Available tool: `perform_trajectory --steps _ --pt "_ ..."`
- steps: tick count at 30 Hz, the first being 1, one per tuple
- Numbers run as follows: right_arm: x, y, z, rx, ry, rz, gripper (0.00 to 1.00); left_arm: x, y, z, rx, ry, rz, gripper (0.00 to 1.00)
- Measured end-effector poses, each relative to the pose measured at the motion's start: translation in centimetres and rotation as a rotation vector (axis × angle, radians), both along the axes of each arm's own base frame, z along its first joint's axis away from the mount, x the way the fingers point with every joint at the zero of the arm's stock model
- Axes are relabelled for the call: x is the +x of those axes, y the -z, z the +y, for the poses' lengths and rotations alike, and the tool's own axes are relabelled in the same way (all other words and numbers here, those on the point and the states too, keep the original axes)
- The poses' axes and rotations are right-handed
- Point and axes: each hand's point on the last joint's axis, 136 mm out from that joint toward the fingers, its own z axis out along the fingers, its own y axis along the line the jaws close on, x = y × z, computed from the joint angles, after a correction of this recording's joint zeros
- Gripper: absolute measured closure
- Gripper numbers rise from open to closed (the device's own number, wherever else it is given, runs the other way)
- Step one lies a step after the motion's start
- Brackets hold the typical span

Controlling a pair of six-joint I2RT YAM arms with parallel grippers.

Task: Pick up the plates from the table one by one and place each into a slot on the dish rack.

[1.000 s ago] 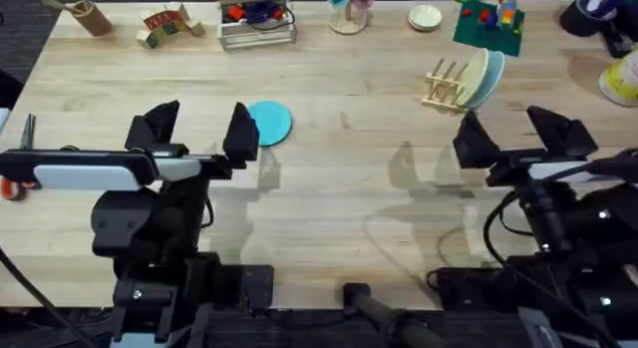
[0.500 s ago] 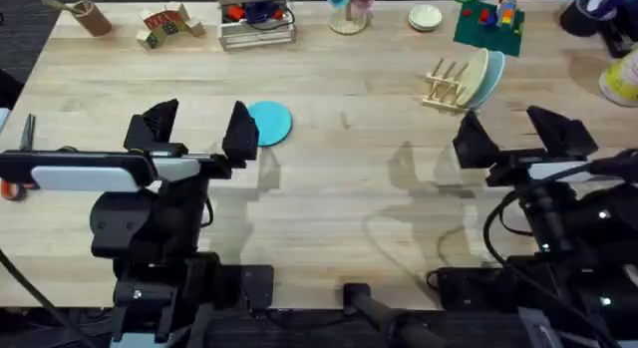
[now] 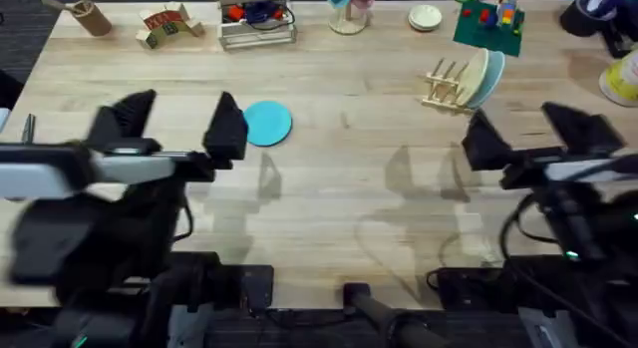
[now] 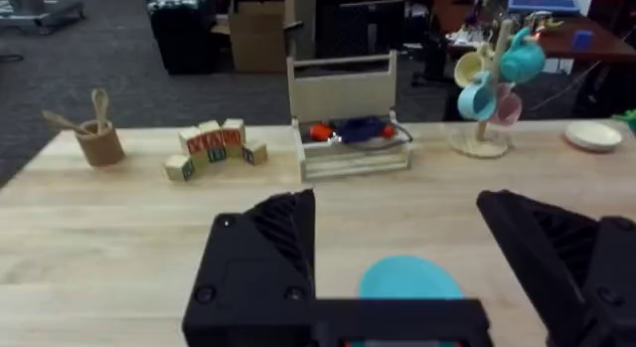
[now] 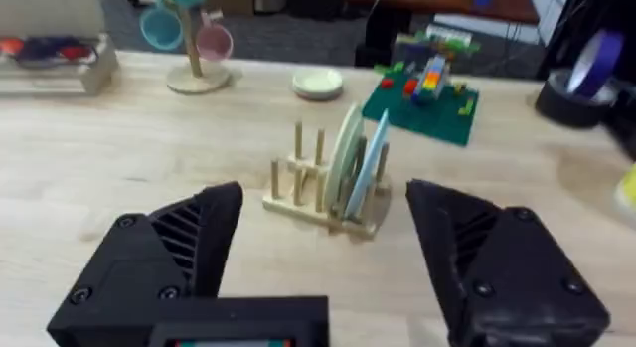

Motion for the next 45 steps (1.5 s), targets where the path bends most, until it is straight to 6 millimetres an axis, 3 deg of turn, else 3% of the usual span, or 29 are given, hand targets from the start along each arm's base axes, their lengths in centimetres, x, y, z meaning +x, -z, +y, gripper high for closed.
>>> perform_trajectory --steps 8,16,27,36,45 --pt "-3.8 -8.0 0.0 -0.041 -0.004 -0.034 0.009 -3.6 -7.6 0.4 0.001 -0.023 -0.053 0.008" --pt "-5.6 -13.6 0.0 -0.047 -0.007 0.053 0.009 -5.1 -11.7 0.6 0.003 -0.033 0.131 0.007" --pt "-5.1 -15.5 0.0 -0.049 -0.016 0.423 0.009 -4.6 -14.3 0.3 0.002 -0.016 0.42 0.007" --pt "-3.6 -17.3 0.0 -0.05 -0.021 0.604 0.009 -2.3 -12.9 -1.1 -0.028 0.062 0.72 0.007" --pt "-2.4 -16.3 0.0 -0.05 -0.026 0.776 0.008 -0.2 -13.0 -2.1 -0.06 0.115 0.867 0.007"
